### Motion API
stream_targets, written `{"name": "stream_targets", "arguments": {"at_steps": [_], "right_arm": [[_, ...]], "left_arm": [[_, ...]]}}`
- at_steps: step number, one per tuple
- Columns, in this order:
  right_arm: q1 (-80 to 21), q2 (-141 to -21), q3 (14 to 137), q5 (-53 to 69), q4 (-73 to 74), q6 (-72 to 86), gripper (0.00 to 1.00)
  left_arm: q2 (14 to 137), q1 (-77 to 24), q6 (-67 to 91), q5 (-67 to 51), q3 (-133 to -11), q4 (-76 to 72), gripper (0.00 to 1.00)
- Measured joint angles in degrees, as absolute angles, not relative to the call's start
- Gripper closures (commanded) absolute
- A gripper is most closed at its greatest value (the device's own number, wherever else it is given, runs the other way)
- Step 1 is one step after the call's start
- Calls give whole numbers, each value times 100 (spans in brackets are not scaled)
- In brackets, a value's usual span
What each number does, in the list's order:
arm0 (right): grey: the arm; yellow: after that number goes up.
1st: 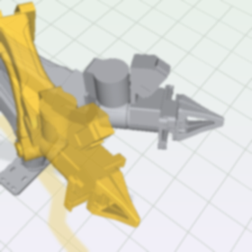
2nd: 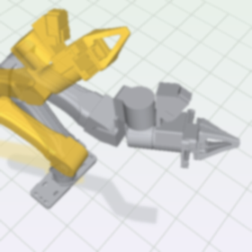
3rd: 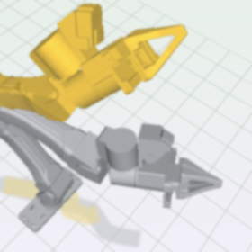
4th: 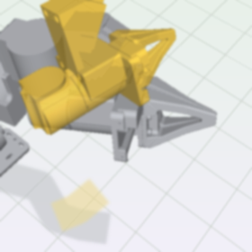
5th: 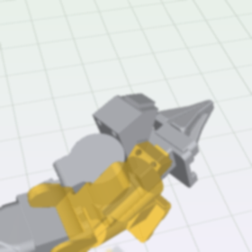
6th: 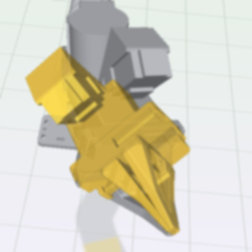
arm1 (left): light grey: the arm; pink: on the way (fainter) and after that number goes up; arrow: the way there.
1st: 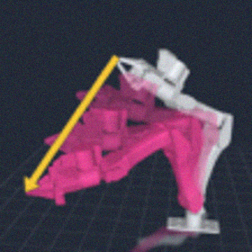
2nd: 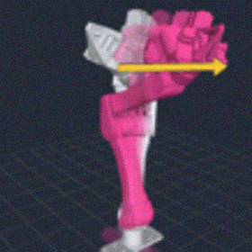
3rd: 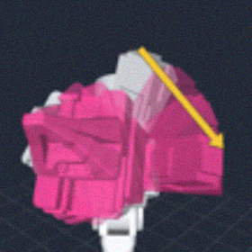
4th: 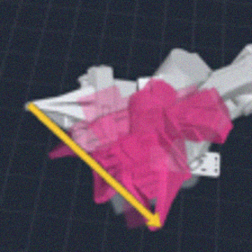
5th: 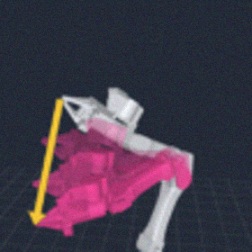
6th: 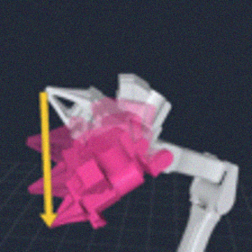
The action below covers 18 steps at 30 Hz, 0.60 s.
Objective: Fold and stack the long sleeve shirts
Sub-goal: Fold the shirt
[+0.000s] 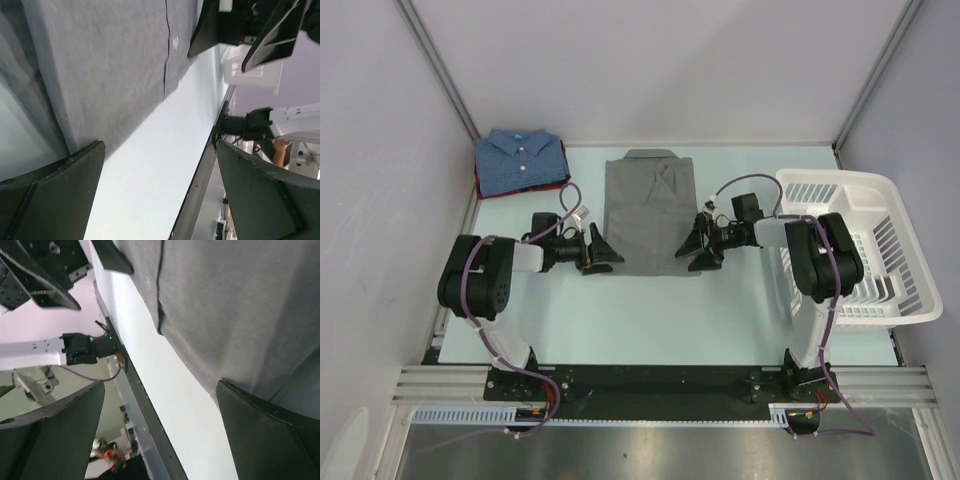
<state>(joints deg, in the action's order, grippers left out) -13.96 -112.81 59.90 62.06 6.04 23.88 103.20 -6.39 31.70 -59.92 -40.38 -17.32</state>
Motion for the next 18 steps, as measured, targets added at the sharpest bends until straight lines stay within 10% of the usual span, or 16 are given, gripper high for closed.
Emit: {"name": "stream_targets", "arguments": {"at_steps": [8,18], "right_arm": [[-2370,-10304,5690,5946,-692,3573,0],[-2585,-11561,5203,5782,-3433,5942,0]], "left_arm": [[9373,-1378,3343,-6073,-3697,-2088,1],[11107,-1865,5605,-5723,-3448,-5363,1]]}}
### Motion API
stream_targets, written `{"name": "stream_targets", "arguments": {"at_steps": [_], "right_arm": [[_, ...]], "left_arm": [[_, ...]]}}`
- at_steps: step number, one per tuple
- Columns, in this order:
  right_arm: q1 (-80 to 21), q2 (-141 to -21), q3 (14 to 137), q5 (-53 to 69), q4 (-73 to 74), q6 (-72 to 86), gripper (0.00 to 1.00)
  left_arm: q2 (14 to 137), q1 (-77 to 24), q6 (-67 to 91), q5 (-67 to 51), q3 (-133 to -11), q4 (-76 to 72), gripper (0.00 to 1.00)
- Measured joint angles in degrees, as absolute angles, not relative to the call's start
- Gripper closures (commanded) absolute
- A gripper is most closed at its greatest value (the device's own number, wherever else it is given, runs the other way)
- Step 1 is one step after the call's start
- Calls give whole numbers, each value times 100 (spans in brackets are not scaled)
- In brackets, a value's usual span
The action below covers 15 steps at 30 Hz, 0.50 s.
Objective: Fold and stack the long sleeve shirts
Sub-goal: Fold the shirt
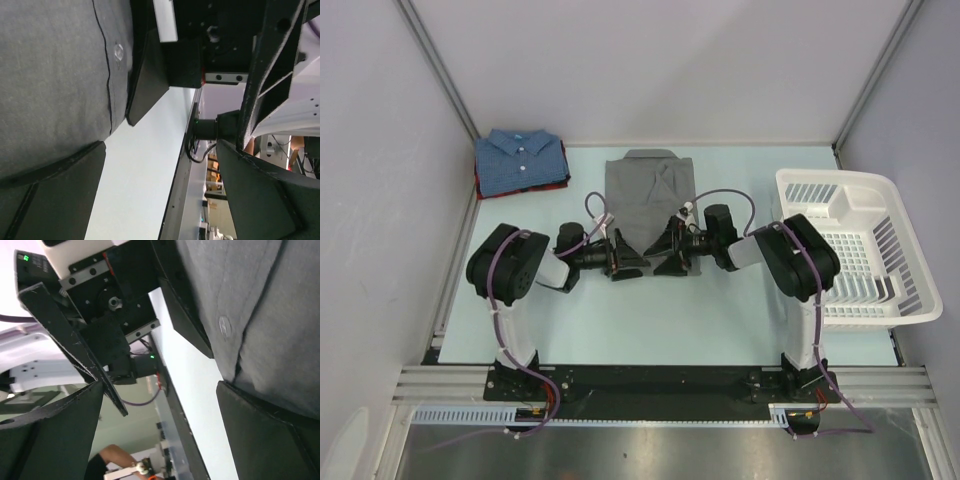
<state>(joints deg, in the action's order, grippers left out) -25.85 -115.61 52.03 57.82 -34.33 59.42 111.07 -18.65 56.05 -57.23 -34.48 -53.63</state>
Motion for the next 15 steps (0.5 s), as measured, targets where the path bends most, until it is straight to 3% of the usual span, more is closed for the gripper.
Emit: {"name": "stream_targets", "arguments": {"at_steps": [7,15], "right_arm": [[-2512,-11917,5015,5686,-4630,6532,0],[-2241,-11738,4740,5817,-4423,5830,0]], "left_arm": [[11238,-1767,5885,-5468,-3312,-5927,1],[10748,-947,5140,-5459,-3028,-5199,1]]}}
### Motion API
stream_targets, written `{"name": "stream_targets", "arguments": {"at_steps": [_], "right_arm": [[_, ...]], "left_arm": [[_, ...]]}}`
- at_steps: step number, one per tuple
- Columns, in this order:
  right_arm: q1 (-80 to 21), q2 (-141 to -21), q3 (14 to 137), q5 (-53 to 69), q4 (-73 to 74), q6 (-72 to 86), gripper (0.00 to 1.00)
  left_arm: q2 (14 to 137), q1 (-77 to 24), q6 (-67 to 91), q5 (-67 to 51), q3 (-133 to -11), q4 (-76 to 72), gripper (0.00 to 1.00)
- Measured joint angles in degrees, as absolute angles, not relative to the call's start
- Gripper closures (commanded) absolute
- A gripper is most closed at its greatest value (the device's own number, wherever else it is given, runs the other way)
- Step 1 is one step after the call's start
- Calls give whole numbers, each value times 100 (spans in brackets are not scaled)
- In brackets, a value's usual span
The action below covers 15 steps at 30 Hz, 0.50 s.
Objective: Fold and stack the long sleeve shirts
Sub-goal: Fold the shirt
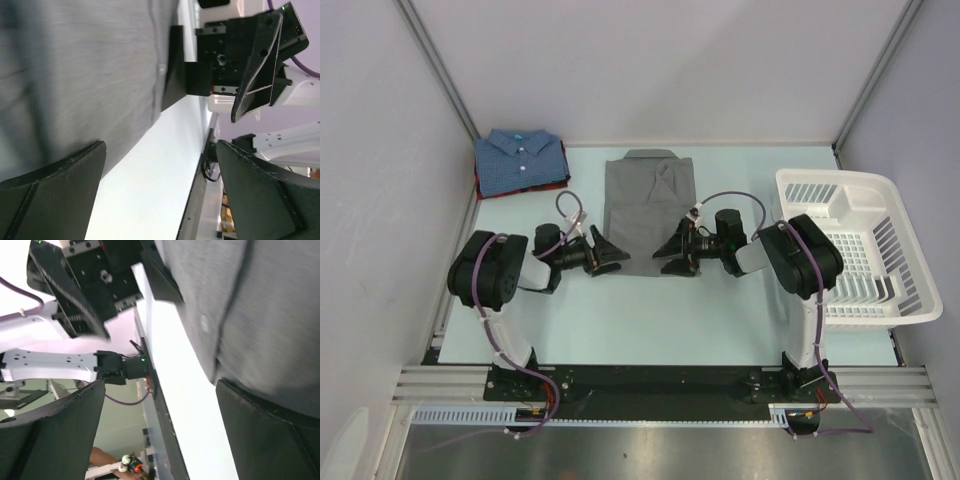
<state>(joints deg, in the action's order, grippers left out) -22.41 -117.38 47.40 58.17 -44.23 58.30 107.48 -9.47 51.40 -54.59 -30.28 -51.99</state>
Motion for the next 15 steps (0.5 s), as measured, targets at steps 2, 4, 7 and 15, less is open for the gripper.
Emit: {"name": "stream_targets", "arguments": {"at_steps": [2,4,7,15], "right_arm": [[-2106,-11574,4630,5835,-4147,5551,0],[-1914,-11395,4532,5872,-3765,5249,0],[-1664,-11229,4495,6029,-3282,4947,0],[-1520,-10925,5153,5959,-1859,4471,0]], "left_arm": [[10595,-744,4897,-5459,-2980,-4897,1],[10427,-563,4593,-5459,-2928,-4567,1],[10228,-432,4163,-5489,-2926,-4101,0],[9159,-637,3238,-5725,-3096,-2668,1]]}}
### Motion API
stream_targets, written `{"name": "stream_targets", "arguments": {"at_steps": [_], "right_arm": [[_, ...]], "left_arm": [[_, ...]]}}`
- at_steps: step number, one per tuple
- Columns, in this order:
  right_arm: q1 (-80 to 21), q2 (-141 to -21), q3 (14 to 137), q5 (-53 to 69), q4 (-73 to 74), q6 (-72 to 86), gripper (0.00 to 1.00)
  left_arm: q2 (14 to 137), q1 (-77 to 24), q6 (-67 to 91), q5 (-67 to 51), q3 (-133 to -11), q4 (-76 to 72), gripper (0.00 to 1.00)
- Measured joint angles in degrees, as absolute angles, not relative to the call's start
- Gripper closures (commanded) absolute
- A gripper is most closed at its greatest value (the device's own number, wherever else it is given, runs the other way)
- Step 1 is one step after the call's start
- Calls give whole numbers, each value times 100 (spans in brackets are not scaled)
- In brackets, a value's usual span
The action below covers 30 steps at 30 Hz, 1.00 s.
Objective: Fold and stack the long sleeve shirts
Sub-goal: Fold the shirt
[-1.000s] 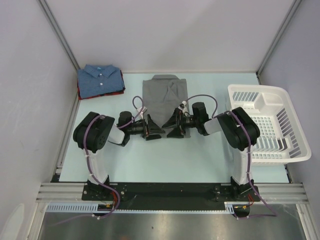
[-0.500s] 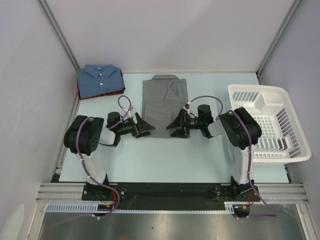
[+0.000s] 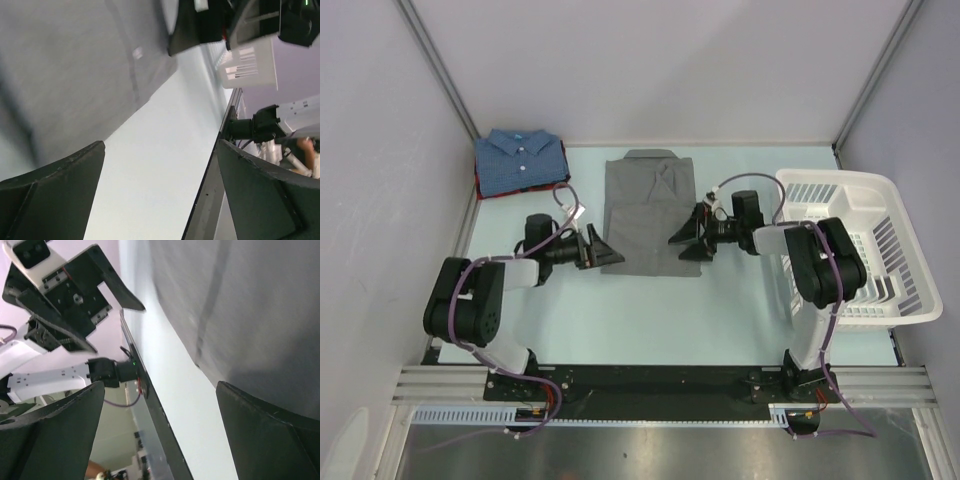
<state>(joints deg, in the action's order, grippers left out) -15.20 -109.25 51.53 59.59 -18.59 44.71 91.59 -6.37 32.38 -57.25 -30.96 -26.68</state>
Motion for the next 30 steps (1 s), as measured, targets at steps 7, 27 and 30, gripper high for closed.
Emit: {"name": "stream_targets", "arguments": {"at_steps": [7,27,30], "right_arm": [[-1455,-11330,6650,5990,-1603,4029,0],[-1422,-12665,8329,6119,-274,3124,3],[-1273,-12254,8329,6101,-51,3048,3]], "left_arm": [[9887,-1466,3535,-5531,-4456,-3277,1],[10617,-515,3463,-5262,-4890,-2825,13],[10422,-799,3380,-5330,-5280,-2762,12]]}}
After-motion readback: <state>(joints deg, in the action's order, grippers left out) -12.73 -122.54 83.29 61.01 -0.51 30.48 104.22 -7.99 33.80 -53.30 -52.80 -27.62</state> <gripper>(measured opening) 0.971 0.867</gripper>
